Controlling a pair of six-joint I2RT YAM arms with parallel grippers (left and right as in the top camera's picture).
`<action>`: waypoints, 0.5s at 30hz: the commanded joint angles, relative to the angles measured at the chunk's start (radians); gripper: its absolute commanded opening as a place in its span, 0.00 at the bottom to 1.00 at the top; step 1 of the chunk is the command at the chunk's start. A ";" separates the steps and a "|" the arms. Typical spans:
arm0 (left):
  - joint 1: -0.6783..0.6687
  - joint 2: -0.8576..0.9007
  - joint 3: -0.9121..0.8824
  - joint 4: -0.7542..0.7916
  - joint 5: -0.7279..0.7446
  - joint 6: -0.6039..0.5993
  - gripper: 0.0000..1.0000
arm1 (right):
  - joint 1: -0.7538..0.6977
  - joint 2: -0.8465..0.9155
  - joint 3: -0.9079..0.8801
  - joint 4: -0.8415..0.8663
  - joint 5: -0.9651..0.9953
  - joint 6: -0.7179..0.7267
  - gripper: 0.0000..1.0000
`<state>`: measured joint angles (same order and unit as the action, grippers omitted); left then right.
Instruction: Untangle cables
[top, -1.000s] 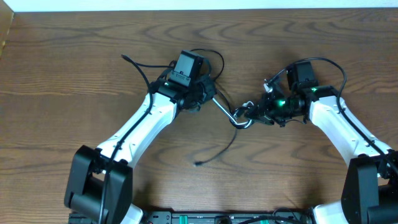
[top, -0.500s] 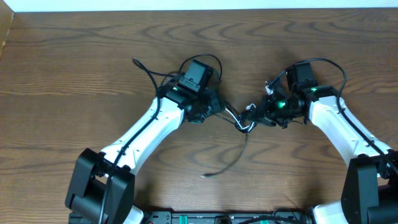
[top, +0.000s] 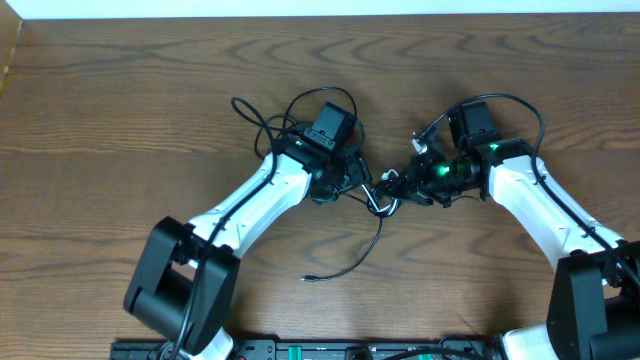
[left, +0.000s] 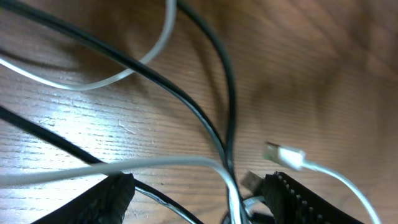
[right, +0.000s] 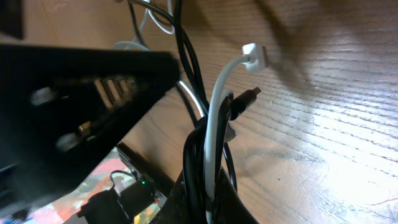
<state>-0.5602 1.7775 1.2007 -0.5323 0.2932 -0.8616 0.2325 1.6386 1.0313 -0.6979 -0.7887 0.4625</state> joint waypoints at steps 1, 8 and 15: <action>-0.002 0.046 -0.004 0.006 0.015 -0.036 0.73 | 0.005 -0.018 0.001 0.004 -0.057 -0.015 0.01; -0.001 0.088 -0.004 0.053 0.108 -0.042 0.73 | 0.005 -0.018 0.001 0.003 -0.057 -0.015 0.01; -0.001 0.088 -0.004 0.066 0.253 -0.042 0.71 | 0.005 -0.018 0.001 0.003 -0.057 -0.015 0.01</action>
<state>-0.5579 1.8572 1.2007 -0.4660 0.4450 -0.8955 0.2325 1.6386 1.0313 -0.6994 -0.8085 0.4625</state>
